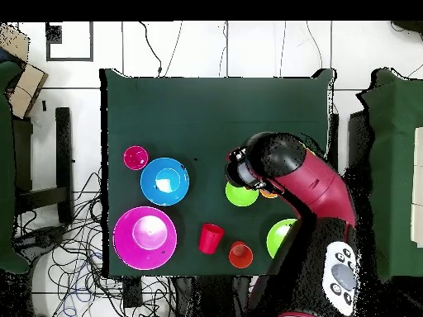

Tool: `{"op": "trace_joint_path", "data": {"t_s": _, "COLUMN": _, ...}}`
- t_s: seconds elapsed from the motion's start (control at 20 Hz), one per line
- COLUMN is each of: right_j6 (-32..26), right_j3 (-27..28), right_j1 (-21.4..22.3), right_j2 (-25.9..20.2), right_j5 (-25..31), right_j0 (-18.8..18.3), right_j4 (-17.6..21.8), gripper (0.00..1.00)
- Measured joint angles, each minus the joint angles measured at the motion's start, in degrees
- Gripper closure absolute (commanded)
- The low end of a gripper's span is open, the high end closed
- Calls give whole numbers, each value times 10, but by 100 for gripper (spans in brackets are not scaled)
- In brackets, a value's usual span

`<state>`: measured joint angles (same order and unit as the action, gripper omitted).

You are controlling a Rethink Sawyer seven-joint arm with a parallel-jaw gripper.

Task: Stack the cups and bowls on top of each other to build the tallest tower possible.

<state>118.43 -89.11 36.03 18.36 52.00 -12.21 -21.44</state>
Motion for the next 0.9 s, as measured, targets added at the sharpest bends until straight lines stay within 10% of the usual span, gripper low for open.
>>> {"op": "trace_joint_path", "data": {"t_s": 0.9, "right_j6": 0, "right_j3": -3, "right_j1": -4, "right_j2": -7, "right_j5": -32, "right_j0": 10, "right_j4": 0, "gripper": 0}}
